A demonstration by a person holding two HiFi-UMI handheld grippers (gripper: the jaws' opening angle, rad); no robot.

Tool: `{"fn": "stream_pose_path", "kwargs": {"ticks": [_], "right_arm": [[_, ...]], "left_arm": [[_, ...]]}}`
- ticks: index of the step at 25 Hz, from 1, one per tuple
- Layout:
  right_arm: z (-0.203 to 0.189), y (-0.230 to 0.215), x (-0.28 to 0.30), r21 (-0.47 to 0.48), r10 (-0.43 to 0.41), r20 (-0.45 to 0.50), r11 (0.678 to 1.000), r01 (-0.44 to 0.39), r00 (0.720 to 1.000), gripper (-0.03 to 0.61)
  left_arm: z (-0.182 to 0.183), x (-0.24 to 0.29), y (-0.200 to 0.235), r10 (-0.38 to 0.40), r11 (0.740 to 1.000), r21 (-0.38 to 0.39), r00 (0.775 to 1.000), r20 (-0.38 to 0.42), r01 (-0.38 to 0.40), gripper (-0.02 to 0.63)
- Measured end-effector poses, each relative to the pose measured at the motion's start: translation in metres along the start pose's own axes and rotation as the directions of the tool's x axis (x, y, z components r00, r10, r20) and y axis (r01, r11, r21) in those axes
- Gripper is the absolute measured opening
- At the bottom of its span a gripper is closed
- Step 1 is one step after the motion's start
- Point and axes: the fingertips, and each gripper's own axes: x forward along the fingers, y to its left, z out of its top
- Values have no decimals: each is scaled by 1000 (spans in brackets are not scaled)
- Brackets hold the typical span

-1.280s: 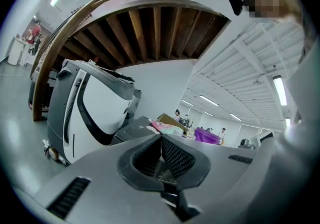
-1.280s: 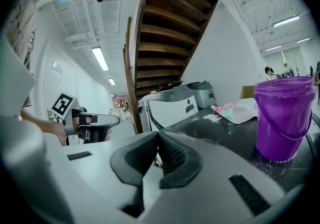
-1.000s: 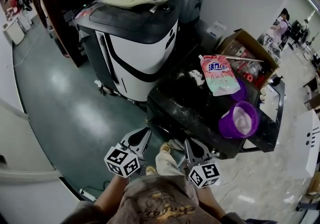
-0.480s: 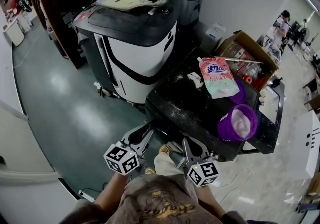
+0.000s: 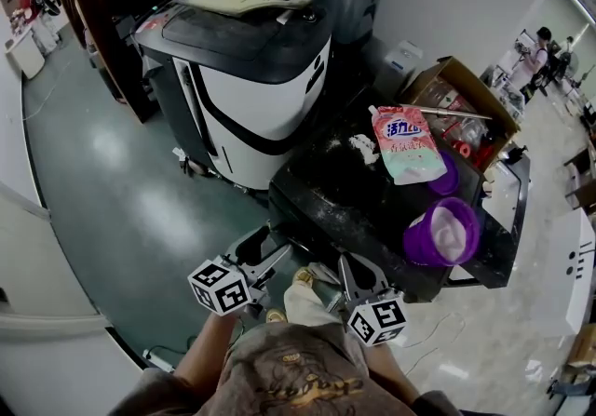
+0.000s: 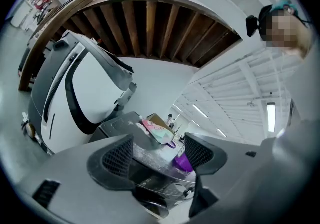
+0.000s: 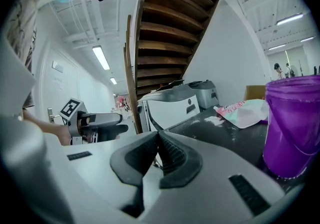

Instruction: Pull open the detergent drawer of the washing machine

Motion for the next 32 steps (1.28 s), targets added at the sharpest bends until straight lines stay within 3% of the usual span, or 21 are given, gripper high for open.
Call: {"fn": "stream_pose_path", "kwargs": {"ticks": [3, 11, 15, 19, 24, 26, 30, 32], "right_arm": [[0, -3, 2, -3, 1, -6, 1000, -1, 1000, 3], [2, -17, 4, -10, -8, -26, 1000, 8, 1000, 3], [1, -29, 3, -10, -22, -34, 1000, 22, 999, 3], [3, -41, 0, -4, -45, -33, 999, 45, 998, 3], [4, -60, -2, 0, -85, -31, 996, 86, 996, 3], [4, -67, -1, 0, -92, -33, 996, 93, 995, 3], [5, -76, 4, -8, -97, -45, 995, 96, 994, 3], [8, -79, 7, -14, -95, -49, 995, 94, 994, 3]], "left_arm": [[-8, 5, 9, -28, 998, -58, 1000, -7, 28, 346], [-41, 28, 51, -55, 972, -228, 998, -16, 50, 353], [-62, 41, 73, -49, 964, -263, 998, -33, 39, 351], [-71, 52, 87, -60, 945, -322, 998, 15, 62, 350], [-83, 68, 109, -72, 936, -343, 996, 44, 83, 350], [-89, 75, 115, -94, 921, -375, 994, 52, 106, 350], [-96, 86, 114, -174, 857, -473, 979, 107, 204, 351], [-101, 89, 116, -191, 838, -497, 974, 120, 226, 351]]}}
